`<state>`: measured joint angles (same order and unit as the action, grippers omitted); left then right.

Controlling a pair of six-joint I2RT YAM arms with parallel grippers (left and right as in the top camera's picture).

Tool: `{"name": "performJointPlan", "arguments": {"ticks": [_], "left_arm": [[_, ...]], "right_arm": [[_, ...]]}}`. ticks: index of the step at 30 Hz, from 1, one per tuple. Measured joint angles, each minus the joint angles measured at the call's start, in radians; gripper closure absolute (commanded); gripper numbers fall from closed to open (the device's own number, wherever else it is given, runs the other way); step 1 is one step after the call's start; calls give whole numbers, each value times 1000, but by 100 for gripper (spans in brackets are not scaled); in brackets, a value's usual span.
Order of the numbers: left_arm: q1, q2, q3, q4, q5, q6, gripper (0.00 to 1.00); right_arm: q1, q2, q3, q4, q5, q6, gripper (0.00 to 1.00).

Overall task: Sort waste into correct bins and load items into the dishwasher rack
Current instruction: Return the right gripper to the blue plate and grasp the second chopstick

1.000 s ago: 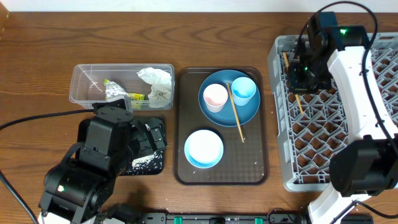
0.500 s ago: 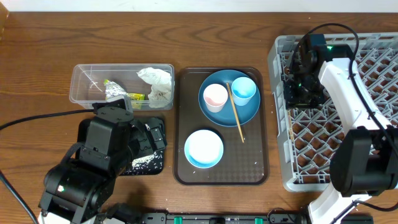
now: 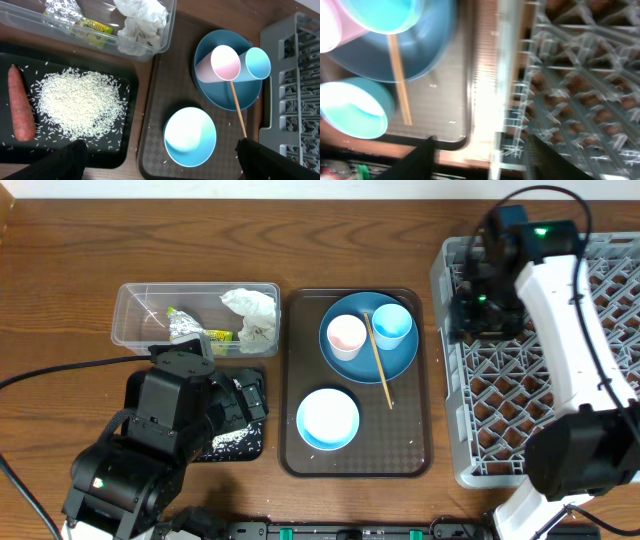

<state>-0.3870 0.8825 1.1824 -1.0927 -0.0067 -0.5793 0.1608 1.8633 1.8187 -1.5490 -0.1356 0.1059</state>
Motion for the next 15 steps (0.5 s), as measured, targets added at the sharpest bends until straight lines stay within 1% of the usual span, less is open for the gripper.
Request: {"name": "performJointPlan", "arguments": {"ticks": [2,3,5,7,8,9,12,15], "left_arm": [[0,0,0,0,0,0,2],[0,0,0,0,0,0,2],[0,0,0,0,0,0,2],[0,0,0,0,0,0,2],[0,0,0,0,0,0,2],[0,0,0,0,0,0,2],[0,0,0,0,0,0,2],[0,0,0,1,0,0,2]], "right_arm": [[52,0,-2,21,-40,6,1],[76,0,-4,36,-62,9,8],[122,0,-11,66,-98,11,37],[172,0,-26,101,-114,21,59],[191,0,-34,114,-114,24,67],[214,0,-48,134,-104,38,67],[274,0,-94,190,-49,91,61],[329,0,-158,249,8,134,60]]}}
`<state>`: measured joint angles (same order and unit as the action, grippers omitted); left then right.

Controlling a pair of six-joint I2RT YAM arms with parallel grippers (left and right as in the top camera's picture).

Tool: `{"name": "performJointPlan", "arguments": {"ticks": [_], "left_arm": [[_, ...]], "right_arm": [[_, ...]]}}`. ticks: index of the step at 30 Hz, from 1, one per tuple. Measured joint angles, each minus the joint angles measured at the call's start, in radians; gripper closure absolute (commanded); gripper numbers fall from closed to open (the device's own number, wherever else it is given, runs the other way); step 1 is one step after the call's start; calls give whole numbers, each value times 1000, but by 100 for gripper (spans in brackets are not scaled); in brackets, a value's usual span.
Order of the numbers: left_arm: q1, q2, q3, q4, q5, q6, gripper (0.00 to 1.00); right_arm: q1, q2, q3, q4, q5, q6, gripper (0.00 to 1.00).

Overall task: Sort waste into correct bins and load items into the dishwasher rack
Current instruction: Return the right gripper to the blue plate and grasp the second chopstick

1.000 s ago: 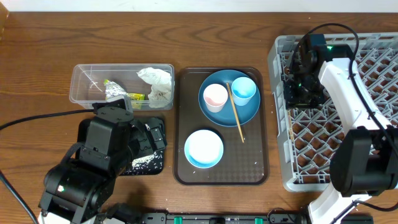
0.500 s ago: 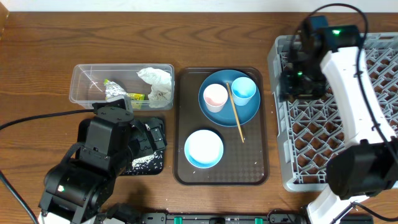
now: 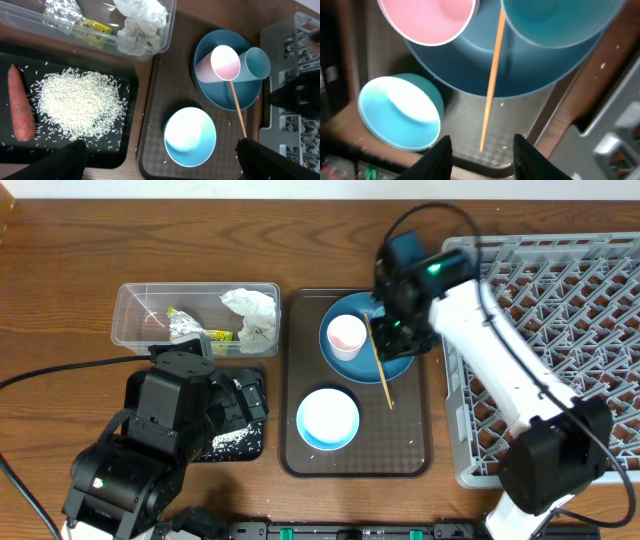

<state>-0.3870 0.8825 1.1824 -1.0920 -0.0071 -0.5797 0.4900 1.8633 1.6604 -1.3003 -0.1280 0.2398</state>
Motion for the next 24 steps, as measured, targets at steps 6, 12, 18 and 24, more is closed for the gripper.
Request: {"name": "performJointPlan", "arguments": {"ticks": [6,12,18,24], "left_arm": [[0,0,0,0,0,0,2],[0,0,0,0,0,0,2],[0,0,0,0,0,0,2],[0,0,0,0,0,0,2]], "right_arm": [[65,0,-129,158,71,50,61],[77,0,-227,267,124,79,62],[77,0,-306,357,140,91,67],[77,0,-335,382,148,92,69]]}}
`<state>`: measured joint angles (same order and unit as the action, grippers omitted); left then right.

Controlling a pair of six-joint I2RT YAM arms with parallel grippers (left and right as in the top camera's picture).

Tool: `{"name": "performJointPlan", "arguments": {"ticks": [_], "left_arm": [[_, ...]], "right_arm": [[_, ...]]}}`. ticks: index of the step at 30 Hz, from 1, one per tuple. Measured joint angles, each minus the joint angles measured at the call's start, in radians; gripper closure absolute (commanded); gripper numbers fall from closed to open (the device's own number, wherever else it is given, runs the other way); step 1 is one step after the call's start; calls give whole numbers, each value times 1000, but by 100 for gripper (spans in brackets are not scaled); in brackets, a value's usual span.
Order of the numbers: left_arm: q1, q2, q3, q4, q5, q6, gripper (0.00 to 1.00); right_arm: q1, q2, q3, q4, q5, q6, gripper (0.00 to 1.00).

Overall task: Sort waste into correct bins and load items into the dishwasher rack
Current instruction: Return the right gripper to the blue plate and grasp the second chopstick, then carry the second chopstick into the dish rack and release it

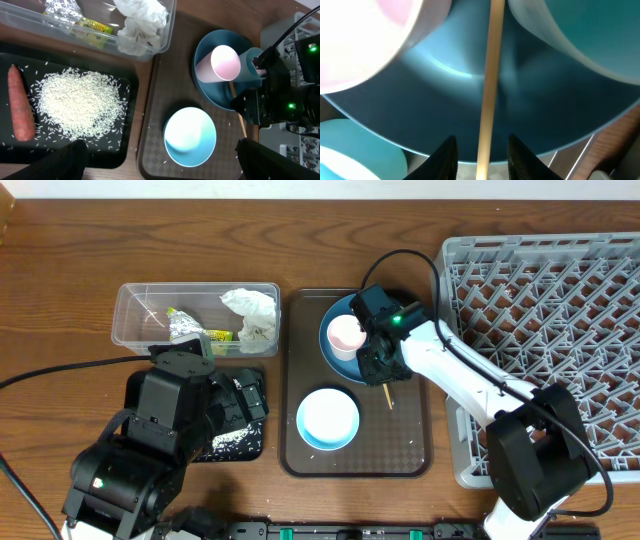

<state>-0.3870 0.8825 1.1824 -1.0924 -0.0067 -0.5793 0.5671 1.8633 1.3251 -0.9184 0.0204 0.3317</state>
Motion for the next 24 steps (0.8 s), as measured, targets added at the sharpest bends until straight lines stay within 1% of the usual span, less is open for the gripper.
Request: {"name": "performJointPlan", "arguments": {"ticks": [2,7,8,10,17,21,24], "left_arm": [[0,0,0,0,0,0,2],[0,0,0,0,0,0,2],[0,0,0,0,0,0,2],[0,0,0,0,0,0,2],[0,0,0,0,0,0,2],[0,0,0,0,0,0,2],[0,0,0,0,0,0,2]], "right_arm": [[0,0,-11,15,1,2,71],[0,0,-30,42,3,3,83],[0,0,-32,42,3,3,87],[0,0,-34,43,4,3,99],[0,0,-34,31,6,6,99],[0,0,6,-66,5,6,99],[0,0,85,-181,2,6,99]]}}
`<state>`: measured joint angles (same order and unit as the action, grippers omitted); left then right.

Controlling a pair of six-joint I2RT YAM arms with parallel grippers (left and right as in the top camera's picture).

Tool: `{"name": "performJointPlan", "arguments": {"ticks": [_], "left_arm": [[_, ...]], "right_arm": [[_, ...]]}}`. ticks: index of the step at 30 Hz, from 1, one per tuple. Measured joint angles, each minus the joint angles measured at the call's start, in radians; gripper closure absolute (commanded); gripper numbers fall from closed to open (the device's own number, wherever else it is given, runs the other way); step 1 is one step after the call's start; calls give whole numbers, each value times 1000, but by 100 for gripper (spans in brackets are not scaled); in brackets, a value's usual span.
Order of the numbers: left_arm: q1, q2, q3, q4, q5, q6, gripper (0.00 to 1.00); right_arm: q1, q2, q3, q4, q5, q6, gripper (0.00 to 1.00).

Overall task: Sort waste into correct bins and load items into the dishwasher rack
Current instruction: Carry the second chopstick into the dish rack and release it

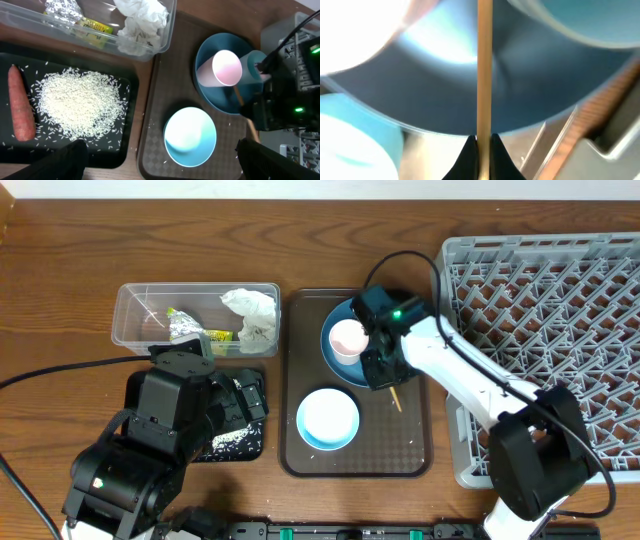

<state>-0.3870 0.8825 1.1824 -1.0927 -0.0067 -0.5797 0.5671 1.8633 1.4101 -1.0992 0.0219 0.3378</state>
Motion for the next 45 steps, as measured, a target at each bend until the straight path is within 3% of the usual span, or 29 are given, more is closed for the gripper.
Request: {"name": "performJointPlan", "arguments": {"ticks": [11,20,33,45], "left_arm": [[0,0,0,0,0,0,2],[0,0,0,0,0,0,2],[0,0,0,0,0,0,2],[0,0,0,0,0,0,2]], "right_arm": [[-18,-2,248,-240,-30,-17,99],[-182,-3,381,-329,-94,-97,99],[-478,-3,388,-377,-97,-238,99],[-507,-6,243,-277,-72,-268,97]]}}
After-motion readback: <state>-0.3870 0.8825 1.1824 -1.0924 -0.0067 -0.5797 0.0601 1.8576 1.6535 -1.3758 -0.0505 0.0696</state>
